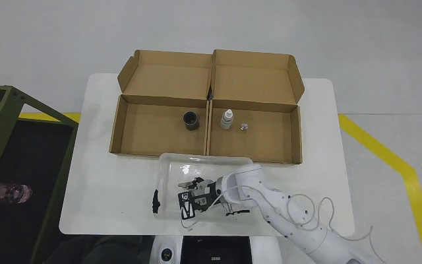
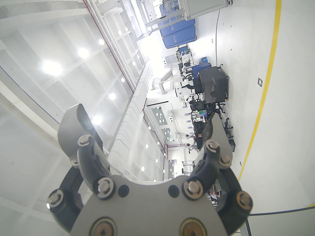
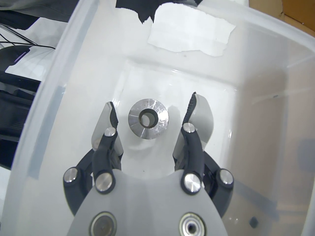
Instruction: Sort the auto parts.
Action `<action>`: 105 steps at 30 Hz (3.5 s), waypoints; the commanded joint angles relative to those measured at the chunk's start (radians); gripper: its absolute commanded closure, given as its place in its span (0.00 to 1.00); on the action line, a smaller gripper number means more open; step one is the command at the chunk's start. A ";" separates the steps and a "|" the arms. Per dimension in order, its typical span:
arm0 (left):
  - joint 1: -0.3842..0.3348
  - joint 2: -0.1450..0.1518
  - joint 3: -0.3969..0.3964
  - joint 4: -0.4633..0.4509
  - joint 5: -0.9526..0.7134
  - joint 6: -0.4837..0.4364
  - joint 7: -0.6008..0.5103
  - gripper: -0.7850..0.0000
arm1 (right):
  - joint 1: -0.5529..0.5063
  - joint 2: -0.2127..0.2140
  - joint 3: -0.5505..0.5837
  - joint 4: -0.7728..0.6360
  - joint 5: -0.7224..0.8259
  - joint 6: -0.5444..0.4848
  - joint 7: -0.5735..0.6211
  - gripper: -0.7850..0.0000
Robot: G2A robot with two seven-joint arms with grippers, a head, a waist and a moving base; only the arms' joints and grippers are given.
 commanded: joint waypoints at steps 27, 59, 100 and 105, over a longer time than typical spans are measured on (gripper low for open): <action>0.000 0.000 0.000 0.000 0.000 0.000 0.000 0.00 | 0.023 0.012 0.078 -0.041 0.079 0.028 -0.074 1.00; 0.000 0.000 0.000 0.000 0.000 0.000 0.000 0.00 | 0.081 0.029 0.228 -0.196 0.228 0.072 -0.187 1.00; 0.000 0.000 0.000 0.000 0.000 0.000 0.000 0.00 | 0.436 -0.088 -0.025 0.342 0.252 0.090 -0.094 1.00; 0.000 0.000 0.000 0.000 0.000 0.000 0.000 0.00 | 0.465 -0.107 -0.062 0.377 0.225 0.092 -0.069 1.00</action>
